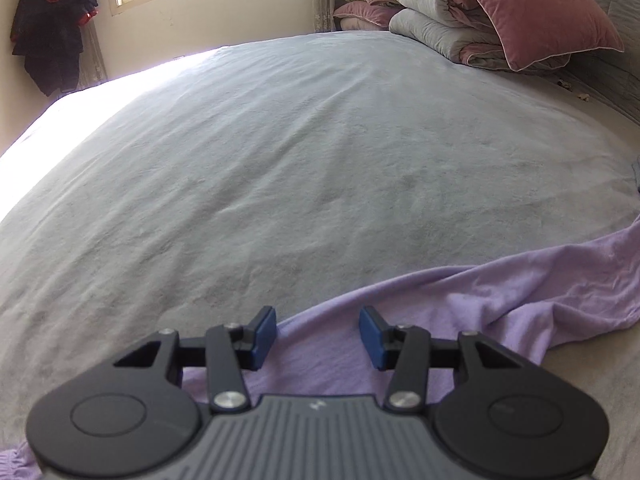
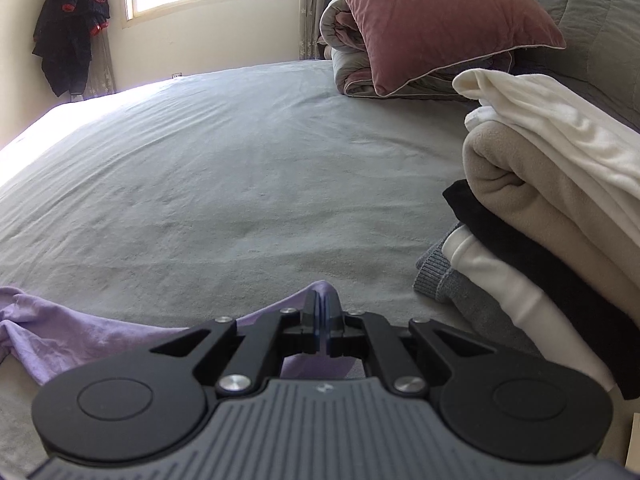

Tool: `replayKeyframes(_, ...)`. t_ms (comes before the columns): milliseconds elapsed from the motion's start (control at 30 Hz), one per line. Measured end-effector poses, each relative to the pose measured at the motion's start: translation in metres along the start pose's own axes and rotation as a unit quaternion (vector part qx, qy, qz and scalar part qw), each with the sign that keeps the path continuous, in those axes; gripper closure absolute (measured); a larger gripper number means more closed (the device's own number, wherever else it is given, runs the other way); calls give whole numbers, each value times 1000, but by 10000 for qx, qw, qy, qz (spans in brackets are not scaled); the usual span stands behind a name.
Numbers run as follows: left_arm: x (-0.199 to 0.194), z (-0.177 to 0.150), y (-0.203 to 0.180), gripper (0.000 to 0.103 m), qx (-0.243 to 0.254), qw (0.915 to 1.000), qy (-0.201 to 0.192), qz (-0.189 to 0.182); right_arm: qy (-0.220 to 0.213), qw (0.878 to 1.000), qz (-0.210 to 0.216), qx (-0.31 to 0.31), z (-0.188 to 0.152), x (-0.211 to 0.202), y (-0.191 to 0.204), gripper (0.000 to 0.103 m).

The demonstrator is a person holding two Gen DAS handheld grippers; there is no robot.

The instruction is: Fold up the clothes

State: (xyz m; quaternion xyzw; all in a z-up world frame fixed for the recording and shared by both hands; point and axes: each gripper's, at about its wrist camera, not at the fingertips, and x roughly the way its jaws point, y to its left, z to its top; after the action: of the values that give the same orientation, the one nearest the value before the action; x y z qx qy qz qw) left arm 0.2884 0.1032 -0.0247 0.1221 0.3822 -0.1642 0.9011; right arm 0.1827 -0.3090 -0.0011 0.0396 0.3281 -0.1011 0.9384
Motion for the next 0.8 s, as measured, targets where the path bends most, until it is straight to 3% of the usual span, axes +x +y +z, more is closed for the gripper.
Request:
replayKeyframes(100, 2, -1, -4, 64, 177, 9998, 2, -42, -94, 9999, -79, -122, 5, 6, 6, 101)
replayKeyframes(167, 0, -2, -6, 91, 158, 9998, -59, -95, -209, 9995, -165, -181, 10, 9, 8, 101)
replayKeyframes(233, -1, -5, -9, 102, 98, 9998, -185, -12, -331, 9989, -276, -197, 13, 11, 9, 101)
replayKeyframes(433, -15, -14, -15, 103, -177, 9941, -947, 493, -767, 9949, -588, -292, 20, 12, 10, 101)
replayKeyframes(567, -14, -12, -16, 103, -279, 9894, -1181, 791, -859, 9939, -585, -366, 28, 27, 11, 101)
replayKeyframes(800, 6, -13, -17, 102, -359, 9900, -901, 1020, -671, 9950, -561, -478, 36, 83, 20, 101)
